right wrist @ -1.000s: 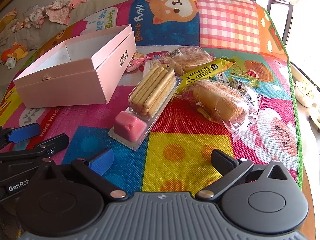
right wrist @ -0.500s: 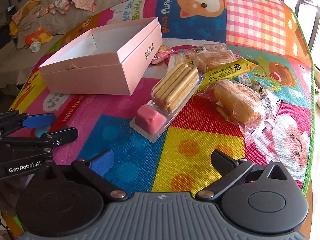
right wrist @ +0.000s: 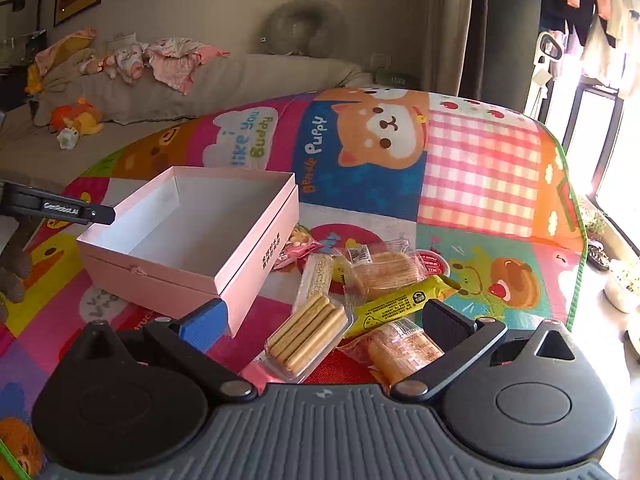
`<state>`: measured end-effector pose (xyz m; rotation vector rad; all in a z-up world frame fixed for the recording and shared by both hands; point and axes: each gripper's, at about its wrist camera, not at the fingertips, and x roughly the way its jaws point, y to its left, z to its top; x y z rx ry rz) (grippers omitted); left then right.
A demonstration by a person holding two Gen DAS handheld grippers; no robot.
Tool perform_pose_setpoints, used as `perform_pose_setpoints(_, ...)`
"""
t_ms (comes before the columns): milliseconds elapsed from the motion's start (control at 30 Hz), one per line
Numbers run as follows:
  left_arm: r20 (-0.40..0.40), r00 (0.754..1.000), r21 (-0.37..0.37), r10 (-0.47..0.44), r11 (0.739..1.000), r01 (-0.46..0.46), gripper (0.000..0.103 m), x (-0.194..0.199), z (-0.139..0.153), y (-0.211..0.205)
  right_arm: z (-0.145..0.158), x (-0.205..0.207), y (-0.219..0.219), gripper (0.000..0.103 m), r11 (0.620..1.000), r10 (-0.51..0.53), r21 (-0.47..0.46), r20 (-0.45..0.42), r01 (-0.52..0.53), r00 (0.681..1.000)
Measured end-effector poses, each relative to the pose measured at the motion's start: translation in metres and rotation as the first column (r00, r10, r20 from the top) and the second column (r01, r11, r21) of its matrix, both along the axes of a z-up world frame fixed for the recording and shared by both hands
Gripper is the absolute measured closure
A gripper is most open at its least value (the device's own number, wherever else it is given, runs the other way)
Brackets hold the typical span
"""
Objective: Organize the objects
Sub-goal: 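Close the left gripper on the pink box wall to hold it, then grasp the green-and-white snack bag with the right gripper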
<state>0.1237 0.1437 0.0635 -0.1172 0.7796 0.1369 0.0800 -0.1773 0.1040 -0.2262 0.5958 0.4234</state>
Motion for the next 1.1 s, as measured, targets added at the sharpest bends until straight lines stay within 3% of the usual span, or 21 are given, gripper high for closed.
perform_pose_setpoints(100, -0.050, 0.998, 0.005, -0.031, 1.000, 0.031, 0.051, 0.026, -0.015, 0.001, -0.007, 0.010, 0.000, 0.000, 1.000, -0.017, -0.005, -0.014, 0.016, 1.000)
perform_pose_setpoints(167, -0.063, 0.997, 0.002, -0.054, 0.999, 0.054, 0.067, 0.036, -0.020, 0.001, -0.014, 0.016, -0.003, 0.000, 0.999, -0.032, -0.005, -0.031, 0.032, 0.999)
perform_pose_setpoints(200, -0.078, 0.995, -0.005, -0.056, 0.998, 0.056, 0.084, 0.040, -0.023, 0.001, -0.017, 0.020, -0.005, 0.000, 0.999, -0.040, -0.003, -0.044, 0.040, 0.998)
perform_pose_setpoints(300, -0.122, 0.992, -0.006, -0.045, 0.999, 0.045, 0.091, 0.047, -0.032, 0.004, -0.024, 0.030, -0.008, 0.000, 0.999, -0.046, 0.003, -0.066, 0.046, 0.997)
perform_pose_setpoints(400, -0.119, 0.992, -0.004, -0.042, 0.999, 0.042, 0.095, 0.042, -0.035, 0.007, -0.019, 0.044, -0.005, 0.001, 1.000, -0.023, -0.018, -0.025, 0.022, 0.999)
perform_pose_setpoints(467, -0.124, 0.991, -0.031, -0.047, 0.999, 0.043, 0.095, 0.038, -0.033, 0.011, -0.012, 0.062, 0.001, 0.009, 0.999, 0.015, -0.036, -0.026, -0.016, 1.000)
perform_pose_setpoints(533, -0.124, 0.991, -0.037, -0.044, 0.999, 0.040, 0.095, 0.031, -0.031, 0.015, -0.007, 0.091, 0.013, 0.023, 0.998, 0.041, -0.037, -0.082, -0.044, 0.996)
perform_pose_setpoints(767, -0.121, 0.991, -0.053, 0.052, 0.997, -0.058, 0.094, -0.004, -0.024, 0.052, -0.030, 0.162, 0.060, 0.025, 0.989, 0.145, 0.014, -0.248, -0.146, 0.958)
perform_pose_setpoints(900, -0.127, 0.990, -0.068, 0.059, 0.995, -0.068, 0.094, -0.013, -0.022, 0.064, -0.054, 0.179, 0.092, 0.025, 0.979, 0.184, -0.033, -0.265, -0.200, 0.946)
perform_pose_setpoints(967, -0.125, 0.990, -0.060, 0.058, 0.996, -0.066, 0.094, -0.013, -0.022, 0.062, -0.064, 0.194, 0.104, 0.024, 0.982, 0.165, -0.047, -0.282, -0.185, 0.945)
perform_pose_setpoints(1100, -0.119, 0.990, -0.074, 0.068, 0.994, -0.077, 0.093, -0.014, -0.022, 0.061, -0.074, 0.216, 0.111, 0.024, 0.985, 0.163, 0.013, -0.384, -0.171, 0.909)
